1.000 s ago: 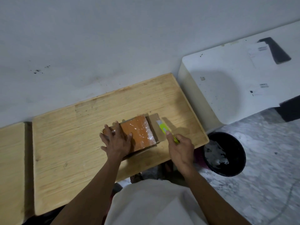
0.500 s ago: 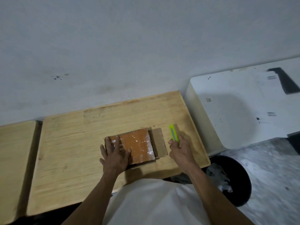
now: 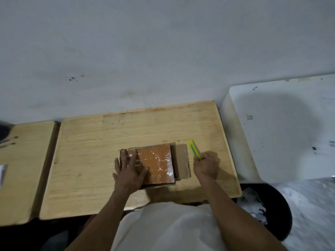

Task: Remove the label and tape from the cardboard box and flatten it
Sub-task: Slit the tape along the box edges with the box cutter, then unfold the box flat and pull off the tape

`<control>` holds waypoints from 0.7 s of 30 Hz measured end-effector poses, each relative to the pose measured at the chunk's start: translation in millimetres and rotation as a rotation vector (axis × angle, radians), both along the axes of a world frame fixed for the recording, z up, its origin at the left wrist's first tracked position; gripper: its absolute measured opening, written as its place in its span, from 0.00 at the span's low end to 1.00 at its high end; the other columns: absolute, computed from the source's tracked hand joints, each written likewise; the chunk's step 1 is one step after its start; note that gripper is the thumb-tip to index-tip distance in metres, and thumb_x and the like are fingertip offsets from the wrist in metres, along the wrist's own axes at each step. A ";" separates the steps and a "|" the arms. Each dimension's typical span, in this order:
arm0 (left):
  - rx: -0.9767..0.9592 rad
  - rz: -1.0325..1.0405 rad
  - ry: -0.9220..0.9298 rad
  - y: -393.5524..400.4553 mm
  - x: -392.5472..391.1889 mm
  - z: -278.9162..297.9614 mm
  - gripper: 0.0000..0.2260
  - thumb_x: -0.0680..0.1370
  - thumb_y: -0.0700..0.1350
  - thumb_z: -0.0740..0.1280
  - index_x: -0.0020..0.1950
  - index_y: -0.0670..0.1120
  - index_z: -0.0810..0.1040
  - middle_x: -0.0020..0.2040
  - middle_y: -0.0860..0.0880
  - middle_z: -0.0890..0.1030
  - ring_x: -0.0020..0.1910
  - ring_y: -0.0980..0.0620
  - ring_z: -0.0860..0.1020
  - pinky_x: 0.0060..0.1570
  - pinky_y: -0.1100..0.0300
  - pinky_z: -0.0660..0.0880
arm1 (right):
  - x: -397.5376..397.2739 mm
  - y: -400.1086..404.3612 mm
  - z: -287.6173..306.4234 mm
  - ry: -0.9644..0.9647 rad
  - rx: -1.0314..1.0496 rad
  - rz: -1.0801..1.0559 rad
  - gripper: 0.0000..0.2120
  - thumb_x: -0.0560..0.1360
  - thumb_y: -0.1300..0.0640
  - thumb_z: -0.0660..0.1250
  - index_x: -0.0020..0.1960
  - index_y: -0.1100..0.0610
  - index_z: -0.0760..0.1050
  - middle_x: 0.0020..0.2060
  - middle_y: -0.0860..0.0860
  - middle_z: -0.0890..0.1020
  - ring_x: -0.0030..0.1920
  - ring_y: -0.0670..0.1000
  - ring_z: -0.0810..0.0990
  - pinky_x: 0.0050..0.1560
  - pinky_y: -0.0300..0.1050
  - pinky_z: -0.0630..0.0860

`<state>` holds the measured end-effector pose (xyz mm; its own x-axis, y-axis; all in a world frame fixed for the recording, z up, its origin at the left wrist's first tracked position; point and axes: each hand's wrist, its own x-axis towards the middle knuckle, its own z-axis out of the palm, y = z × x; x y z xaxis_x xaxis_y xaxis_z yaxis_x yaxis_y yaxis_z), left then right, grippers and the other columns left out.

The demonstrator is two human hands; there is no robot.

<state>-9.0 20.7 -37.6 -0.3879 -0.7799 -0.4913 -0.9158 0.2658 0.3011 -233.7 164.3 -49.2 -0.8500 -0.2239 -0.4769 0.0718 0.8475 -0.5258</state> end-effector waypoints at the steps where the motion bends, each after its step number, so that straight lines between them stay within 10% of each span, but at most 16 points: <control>1: 0.004 -0.002 -0.006 -0.1 -0.1 0.6 0.39 0.76 0.68 0.62 0.80 0.62 0.43 0.81 0.54 0.34 0.79 0.40 0.36 0.72 0.29 0.53 | -0.7 -0.4 -2.3 0.000 0.037 0.009 0.08 0.77 0.49 0.67 0.48 0.53 0.82 0.46 0.55 0.84 0.49 0.59 0.82 0.49 0.52 0.79; 13: -0.001 0.019 0.056 2.5 -10.4 -0.1 0.39 0.76 0.67 0.61 0.81 0.59 0.45 0.82 0.48 0.37 0.79 0.40 0.35 0.74 0.33 0.48 | 6.7 -0.9 -0.3 0.187 -0.033 0.115 0.09 0.77 0.52 0.67 0.52 0.58 0.79 0.50 0.56 0.80 0.52 0.59 0.79 0.46 0.46 0.73; 21: -0.097 -0.054 0.093 -0.9 25.7 -6.9 0.40 0.79 0.66 0.54 0.82 0.49 0.39 0.82 0.47 0.39 0.81 0.44 0.39 0.78 0.41 0.49 | 58.2 -23.8 3.2 -0.144 -0.257 0.395 0.10 0.80 0.52 0.63 0.60 0.53 0.73 0.50 0.48 0.76 0.49 0.48 0.77 0.46 0.42 0.75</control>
<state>16.7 19.8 -44.5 -0.4707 -0.7990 -0.3743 -0.8688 0.3456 0.3546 -175.5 140.5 -46.0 -0.6057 -0.6420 -0.4700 -0.1420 0.6685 -0.7300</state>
